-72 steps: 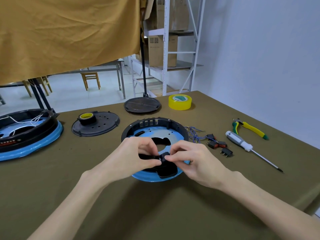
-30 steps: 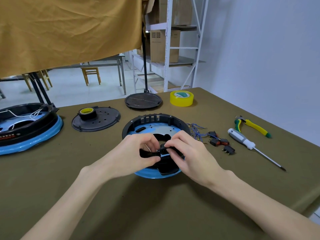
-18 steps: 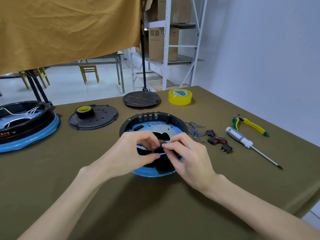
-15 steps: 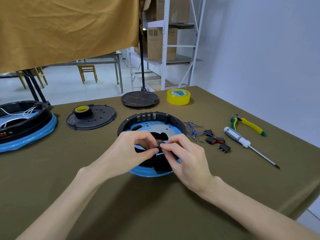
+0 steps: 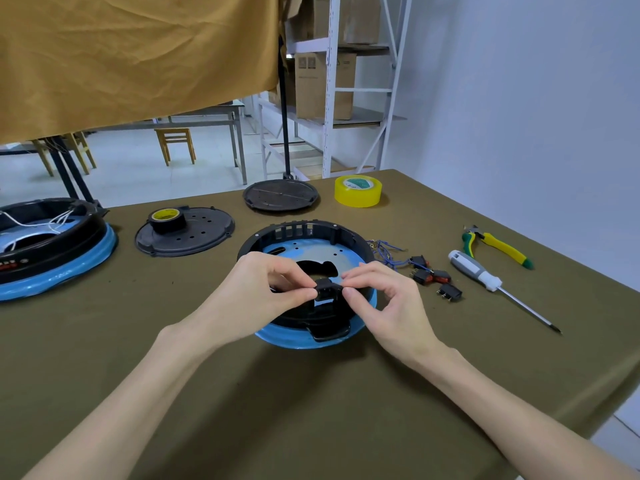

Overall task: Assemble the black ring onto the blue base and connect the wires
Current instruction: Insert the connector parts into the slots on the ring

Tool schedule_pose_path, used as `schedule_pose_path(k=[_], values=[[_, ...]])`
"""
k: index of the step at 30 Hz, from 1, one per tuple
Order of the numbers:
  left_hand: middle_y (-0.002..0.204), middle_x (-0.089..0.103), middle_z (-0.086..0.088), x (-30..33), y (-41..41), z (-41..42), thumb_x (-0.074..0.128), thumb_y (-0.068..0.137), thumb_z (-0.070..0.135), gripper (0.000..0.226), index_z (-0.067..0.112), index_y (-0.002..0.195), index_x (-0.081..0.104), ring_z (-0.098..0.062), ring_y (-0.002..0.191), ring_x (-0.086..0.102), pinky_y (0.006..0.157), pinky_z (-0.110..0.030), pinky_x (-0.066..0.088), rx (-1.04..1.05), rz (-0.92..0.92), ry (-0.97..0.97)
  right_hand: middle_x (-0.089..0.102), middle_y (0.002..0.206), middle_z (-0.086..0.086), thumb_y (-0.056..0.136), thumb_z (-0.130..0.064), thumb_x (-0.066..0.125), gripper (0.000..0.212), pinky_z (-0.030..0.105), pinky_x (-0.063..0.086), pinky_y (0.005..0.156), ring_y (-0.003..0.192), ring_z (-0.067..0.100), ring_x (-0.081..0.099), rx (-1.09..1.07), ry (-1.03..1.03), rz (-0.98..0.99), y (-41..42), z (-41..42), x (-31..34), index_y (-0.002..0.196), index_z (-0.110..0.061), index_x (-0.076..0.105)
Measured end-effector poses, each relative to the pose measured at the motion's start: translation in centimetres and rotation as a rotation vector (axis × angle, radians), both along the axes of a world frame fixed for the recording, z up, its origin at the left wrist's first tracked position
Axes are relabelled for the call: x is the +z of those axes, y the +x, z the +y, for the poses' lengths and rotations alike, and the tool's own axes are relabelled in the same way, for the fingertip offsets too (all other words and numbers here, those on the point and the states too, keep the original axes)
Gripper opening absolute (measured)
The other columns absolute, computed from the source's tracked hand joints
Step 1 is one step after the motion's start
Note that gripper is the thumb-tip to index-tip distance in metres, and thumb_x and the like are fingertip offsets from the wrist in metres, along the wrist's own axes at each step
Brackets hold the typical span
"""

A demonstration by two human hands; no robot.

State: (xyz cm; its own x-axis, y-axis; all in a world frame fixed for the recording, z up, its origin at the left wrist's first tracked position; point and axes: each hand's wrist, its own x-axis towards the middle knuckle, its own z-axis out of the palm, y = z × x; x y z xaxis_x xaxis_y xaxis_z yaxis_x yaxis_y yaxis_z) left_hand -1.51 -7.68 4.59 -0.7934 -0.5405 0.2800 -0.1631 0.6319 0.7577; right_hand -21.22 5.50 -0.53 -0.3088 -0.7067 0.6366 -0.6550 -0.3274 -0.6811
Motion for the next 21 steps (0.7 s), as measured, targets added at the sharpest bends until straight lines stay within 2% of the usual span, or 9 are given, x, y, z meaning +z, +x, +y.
schedule_pose_path(k=[6, 9, 12, 16, 21], values=[[0.086, 0.079, 0.015, 0.0, 0.1, -0.1, 0.081, 0.09, 0.019, 0.01, 0.029, 0.091, 0.083, -0.003, 0.086, 0.076, 0.088, -0.016, 0.057, -0.001, -0.001, 0.006, 0.076, 0.1, -0.007, 0.094, -0.005, 0.07, 0.016, 0.018, 0.049, 0.093, 0.103, 0.017, 0.071, 0.071, 0.03, -0.065, -0.4, 0.0, 0.3, 0.098, -0.017, 0.08], [0.086, 0.079, 0.017, 0.1, 0.0, 0.0, 0.081, 0.089, 0.019, 0.012, 0.031, 0.09, 0.083, -0.002, 0.085, 0.076, 0.084, -0.012, 0.056, 0.011, -0.01, -0.008, 0.075, 0.098, -0.007, 0.097, -0.006, 0.066, 0.017, 0.019, 0.05, 0.091, 0.1, 0.017, 0.069, 0.076, 0.025, -0.077, -0.3, 0.1, 0.2, 0.099, -0.017, 0.079], [0.088, 0.077, 0.021, 0.2, 0.0, 0.1, 0.081, 0.089, 0.018, 0.012, 0.029, 0.091, 0.083, 0.002, 0.085, 0.075, 0.079, -0.006, 0.052, 0.024, -0.019, -0.077, 0.076, 0.1, -0.003, 0.094, -0.003, 0.07, 0.014, 0.021, 0.052, 0.089, 0.099, 0.017, 0.07, 0.074, 0.002, 0.025, -0.4, 0.1, 0.2, 0.1, -0.011, 0.08], [0.088, 0.076, 0.022, 0.1, 0.0, 0.4, 0.082, 0.088, 0.017, 0.01, 0.025, 0.092, 0.084, 0.006, 0.084, 0.073, 0.078, -0.004, 0.051, 0.038, -0.003, -0.154, 0.075, 0.099, 0.001, 0.092, 0.001, 0.073, 0.013, 0.026, 0.054, 0.089, 0.097, 0.015, 0.071, 0.084, 0.014, 0.125, -0.9, 0.3, 0.5, 0.1, -0.006, 0.079], [0.085, 0.077, 0.02, 0.0, 0.1, 0.6, 0.082, 0.087, 0.016, 0.008, 0.023, 0.091, 0.084, 0.005, 0.082, 0.074, 0.077, -0.005, 0.053, 0.05, 0.02, -0.156, 0.075, 0.092, -0.006, 0.091, -0.006, 0.076, 0.009, 0.024, 0.053, 0.085, 0.092, 0.018, 0.071, 0.12, 0.132, 0.033, -1.2, -0.1, 1.9, 0.095, -0.013, 0.082]])
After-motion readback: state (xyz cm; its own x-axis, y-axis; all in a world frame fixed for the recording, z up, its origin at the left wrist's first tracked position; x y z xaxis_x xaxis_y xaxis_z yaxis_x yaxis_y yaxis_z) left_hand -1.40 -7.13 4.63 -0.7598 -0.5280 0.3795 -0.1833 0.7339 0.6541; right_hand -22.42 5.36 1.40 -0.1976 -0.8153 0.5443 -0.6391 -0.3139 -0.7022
